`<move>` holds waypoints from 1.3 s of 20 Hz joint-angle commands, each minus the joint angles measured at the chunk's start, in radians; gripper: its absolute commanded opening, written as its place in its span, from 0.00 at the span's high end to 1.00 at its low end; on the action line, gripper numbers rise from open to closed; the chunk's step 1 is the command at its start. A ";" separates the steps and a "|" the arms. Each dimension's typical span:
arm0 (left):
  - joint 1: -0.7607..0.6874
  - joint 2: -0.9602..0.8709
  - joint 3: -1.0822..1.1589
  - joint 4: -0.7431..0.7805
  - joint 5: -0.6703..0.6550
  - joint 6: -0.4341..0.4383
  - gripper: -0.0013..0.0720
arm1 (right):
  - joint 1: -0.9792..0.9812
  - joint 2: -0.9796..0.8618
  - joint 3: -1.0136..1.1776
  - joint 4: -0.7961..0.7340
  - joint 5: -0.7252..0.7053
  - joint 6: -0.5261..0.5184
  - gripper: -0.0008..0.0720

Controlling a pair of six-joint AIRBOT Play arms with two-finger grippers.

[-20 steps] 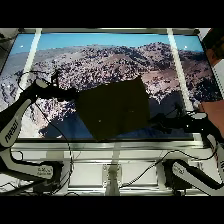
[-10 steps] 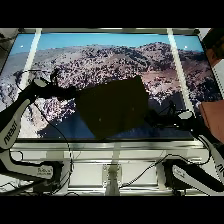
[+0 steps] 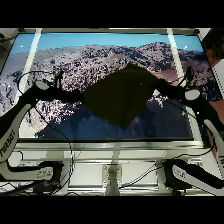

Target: Fold the clothes and pants, and hang the long-sleeved shirts on hangers.

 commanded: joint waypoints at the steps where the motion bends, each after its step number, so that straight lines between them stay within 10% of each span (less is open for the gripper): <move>1: -0.092 0.090 -0.129 -0.050 0.075 -0.055 0.97 | 0.001 -0.071 0.142 -0.076 -0.030 0.002 0.91; 2: -0.132 0.124 -0.181 -0.049 0.126 -0.108 0.97 | 0.001 -0.094 0.160 -0.084 -0.028 0.002 0.91; 3: -0.176 0.159 -0.234 -0.049 0.183 -0.164 0.97 | 0.001 -0.115 0.173 -0.096 -0.024 0.002 0.73; 4: -0.224 0.191 -0.283 -0.053 0.234 -0.222 0.97 | 0.001 -0.127 0.175 -0.096 -0.025 0.002 0.33; 5: -0.271 0.217 -0.322 -0.073 0.277 -0.247 0.97 | -0.003 -0.130 0.175 -0.109 -0.018 0.002 0.20; 8: -0.416 0.274 -0.383 -0.124 0.394 -0.246 0.97 | -0.070 -0.104 0.175 -0.194 0.118 0.002 0.21; 15: -0.579 0.278 -0.393 -0.122 0.470 -0.246 0.97 | -0.265 -0.073 0.114 -0.377 0.922 -0.150 0.38; 19: -0.578 0.278 -0.393 -0.063 0.452 -0.246 0.95 | -0.267 -0.071 -0.048 -0.315 0.965 -0.212 0.38; 22: -0.577 0.277 -0.394 -0.064 0.438 -0.246 0.51 | -0.267 -0.071 -0.182 -0.229 0.879 -0.239 0.37; 26: -0.576 0.275 -0.394 -0.063 0.450 -0.246 0.51 | -0.267 -0.071 -0.326 -0.047 0.659 -0.238 0.24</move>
